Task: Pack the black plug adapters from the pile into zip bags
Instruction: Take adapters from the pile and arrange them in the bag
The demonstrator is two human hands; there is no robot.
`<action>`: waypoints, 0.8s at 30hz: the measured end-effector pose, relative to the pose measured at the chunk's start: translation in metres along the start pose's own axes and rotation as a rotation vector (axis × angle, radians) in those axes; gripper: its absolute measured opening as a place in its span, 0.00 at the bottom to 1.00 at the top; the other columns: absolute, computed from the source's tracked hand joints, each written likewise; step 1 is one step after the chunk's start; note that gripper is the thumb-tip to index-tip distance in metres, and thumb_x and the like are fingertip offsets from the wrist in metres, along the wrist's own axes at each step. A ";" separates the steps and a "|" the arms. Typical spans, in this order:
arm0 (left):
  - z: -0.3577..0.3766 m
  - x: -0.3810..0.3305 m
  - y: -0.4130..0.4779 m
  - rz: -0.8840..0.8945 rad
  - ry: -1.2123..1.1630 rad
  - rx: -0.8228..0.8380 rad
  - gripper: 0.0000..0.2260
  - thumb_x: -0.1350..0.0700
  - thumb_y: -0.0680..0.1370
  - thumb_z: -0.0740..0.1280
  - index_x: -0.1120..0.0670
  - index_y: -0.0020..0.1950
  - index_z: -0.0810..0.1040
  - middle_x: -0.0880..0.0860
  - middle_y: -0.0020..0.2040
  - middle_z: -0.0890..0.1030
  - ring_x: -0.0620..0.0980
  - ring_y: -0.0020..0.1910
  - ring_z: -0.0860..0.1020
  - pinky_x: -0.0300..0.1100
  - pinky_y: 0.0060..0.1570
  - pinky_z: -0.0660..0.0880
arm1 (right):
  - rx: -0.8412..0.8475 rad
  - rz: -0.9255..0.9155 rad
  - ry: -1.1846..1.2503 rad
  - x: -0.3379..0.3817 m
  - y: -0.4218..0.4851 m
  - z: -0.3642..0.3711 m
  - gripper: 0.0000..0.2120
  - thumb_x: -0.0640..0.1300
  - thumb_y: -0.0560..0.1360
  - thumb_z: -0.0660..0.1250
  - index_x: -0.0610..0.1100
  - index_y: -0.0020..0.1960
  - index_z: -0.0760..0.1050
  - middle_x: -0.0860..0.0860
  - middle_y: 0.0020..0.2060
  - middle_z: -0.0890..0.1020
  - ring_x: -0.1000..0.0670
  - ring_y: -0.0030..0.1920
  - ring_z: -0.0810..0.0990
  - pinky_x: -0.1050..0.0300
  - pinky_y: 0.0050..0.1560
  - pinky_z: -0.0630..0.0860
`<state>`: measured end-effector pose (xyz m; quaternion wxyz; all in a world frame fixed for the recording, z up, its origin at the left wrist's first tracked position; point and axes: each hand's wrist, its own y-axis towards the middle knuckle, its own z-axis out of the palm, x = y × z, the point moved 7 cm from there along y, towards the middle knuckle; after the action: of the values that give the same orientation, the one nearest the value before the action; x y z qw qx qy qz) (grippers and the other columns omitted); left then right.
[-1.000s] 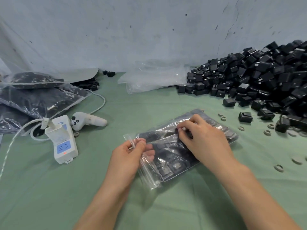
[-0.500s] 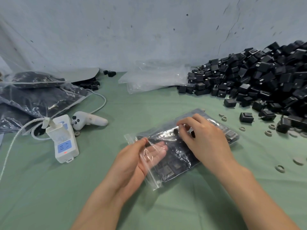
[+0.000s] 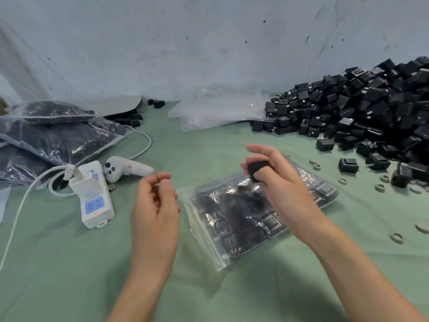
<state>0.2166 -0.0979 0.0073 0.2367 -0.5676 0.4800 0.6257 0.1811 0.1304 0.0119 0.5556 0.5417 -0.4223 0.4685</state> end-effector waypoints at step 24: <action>-0.025 0.052 -0.003 -0.622 -0.180 0.197 0.06 0.59 0.83 0.63 0.59 0.55 0.77 0.59 0.46 0.80 0.52 0.34 0.82 0.42 0.35 0.82 | -0.391 -0.254 -0.264 0.008 -0.007 -0.034 0.22 0.35 0.76 0.56 0.59 0.58 0.75 0.62 0.56 0.80 0.61 0.61 0.76 0.64 0.57 0.71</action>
<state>0.2189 -0.1310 -0.0398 0.5114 -0.6037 0.3190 0.5218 0.1882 0.1645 0.0163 0.6441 0.5293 -0.5022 0.2296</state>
